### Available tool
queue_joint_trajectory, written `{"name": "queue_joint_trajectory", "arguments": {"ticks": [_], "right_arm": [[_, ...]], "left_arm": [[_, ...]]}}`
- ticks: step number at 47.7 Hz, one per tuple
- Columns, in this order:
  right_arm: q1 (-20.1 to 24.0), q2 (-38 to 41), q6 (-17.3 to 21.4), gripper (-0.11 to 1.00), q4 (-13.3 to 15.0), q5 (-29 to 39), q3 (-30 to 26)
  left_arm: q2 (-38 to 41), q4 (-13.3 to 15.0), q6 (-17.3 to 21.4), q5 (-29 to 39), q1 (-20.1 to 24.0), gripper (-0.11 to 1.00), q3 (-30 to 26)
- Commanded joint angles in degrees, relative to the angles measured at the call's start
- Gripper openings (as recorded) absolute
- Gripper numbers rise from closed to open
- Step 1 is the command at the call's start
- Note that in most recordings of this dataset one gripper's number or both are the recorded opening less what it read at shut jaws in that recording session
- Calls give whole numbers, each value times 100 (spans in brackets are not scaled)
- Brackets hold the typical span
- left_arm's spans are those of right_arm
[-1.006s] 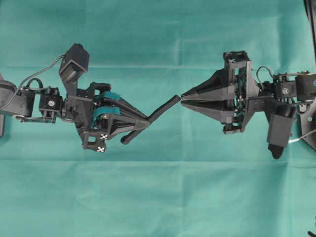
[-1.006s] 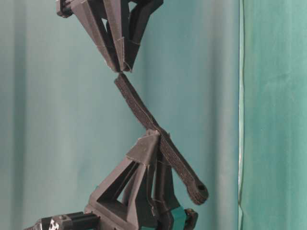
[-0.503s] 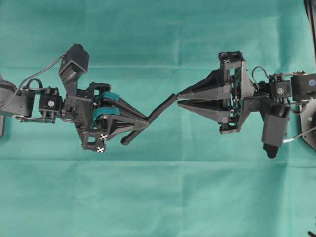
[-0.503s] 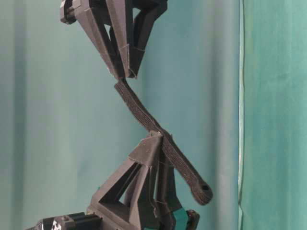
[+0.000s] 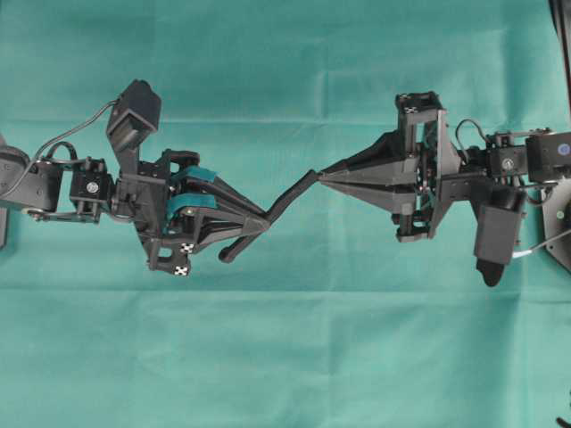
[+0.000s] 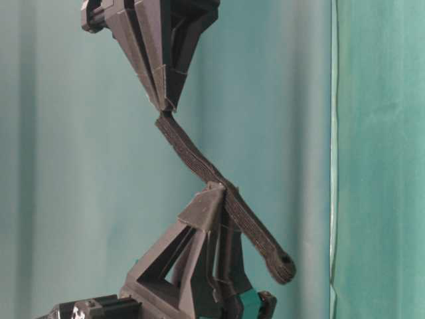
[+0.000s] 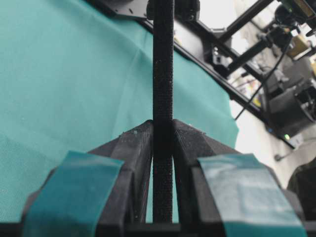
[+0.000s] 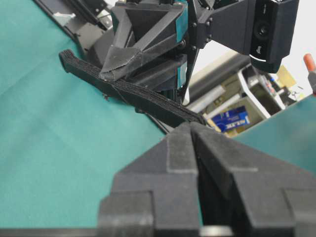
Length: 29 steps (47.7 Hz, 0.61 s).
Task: Peel off the Velcro with your right arm.
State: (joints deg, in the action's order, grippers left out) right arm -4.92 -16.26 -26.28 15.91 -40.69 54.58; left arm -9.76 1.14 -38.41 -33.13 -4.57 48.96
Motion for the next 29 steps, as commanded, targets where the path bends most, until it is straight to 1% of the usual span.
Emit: {"name": "queue_joint_trajectory", "arguments": {"ticks": [1,14,29], "right_arm": [[0,-35,18,-10,-9,-53,-97],[44,18,26,-10,-18,-88,-105],[202,334,35,-10,-18,-246,-167]], "left_arm": [[-141,9,9,-62,-9,10,-70],[-141,9,9,-62,0,10,-70],[-132,9,9,-62,0,10,-88]]}}
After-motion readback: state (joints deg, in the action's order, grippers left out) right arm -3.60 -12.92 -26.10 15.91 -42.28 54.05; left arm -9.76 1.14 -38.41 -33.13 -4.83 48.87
